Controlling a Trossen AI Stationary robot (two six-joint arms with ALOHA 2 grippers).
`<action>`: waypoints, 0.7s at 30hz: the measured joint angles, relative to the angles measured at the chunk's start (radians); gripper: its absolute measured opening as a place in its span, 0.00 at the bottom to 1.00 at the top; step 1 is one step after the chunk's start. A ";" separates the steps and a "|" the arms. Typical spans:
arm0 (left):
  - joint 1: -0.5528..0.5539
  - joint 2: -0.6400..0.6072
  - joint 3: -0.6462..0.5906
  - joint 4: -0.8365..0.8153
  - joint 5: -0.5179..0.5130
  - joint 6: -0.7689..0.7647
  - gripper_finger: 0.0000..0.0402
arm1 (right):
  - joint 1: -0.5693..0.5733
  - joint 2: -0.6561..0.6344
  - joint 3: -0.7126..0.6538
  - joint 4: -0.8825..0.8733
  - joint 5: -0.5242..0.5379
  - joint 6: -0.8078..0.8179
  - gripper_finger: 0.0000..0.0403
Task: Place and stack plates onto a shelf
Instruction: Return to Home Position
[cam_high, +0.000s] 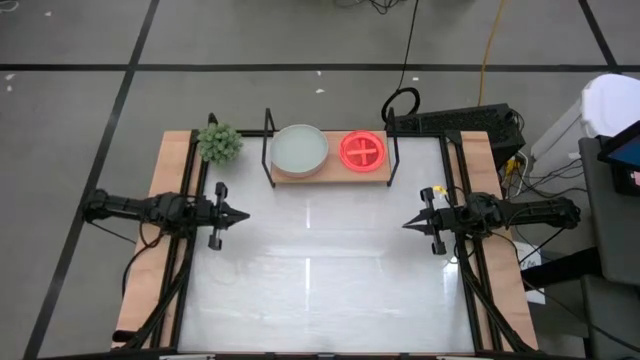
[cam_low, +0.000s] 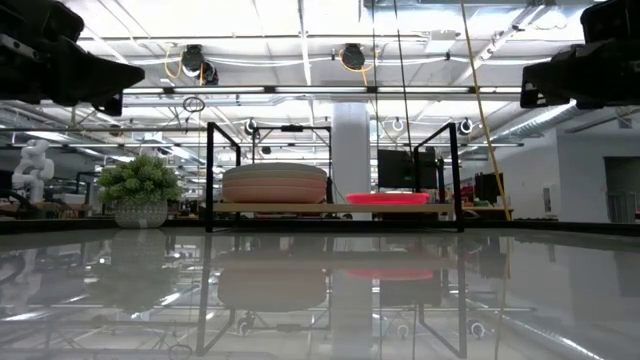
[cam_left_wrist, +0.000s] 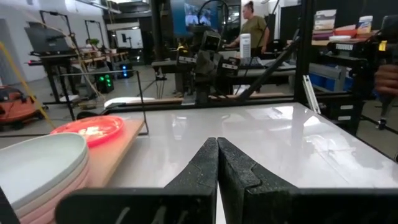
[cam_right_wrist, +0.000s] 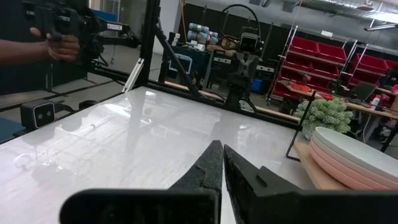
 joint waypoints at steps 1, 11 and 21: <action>0.008 0.000 0.000 -0.001 0.009 0.000 0.01 | 0.000 0.000 0.000 0.000 0.002 0.000 0.00; 0.083 0.000 0.000 -0.018 0.092 -0.008 0.01 | 0.000 0.000 0.000 -0.005 0.058 0.015 0.00; 0.098 0.001 0.000 -0.021 0.108 -0.008 0.01 | 0.000 0.000 0.000 -0.008 0.121 0.019 0.00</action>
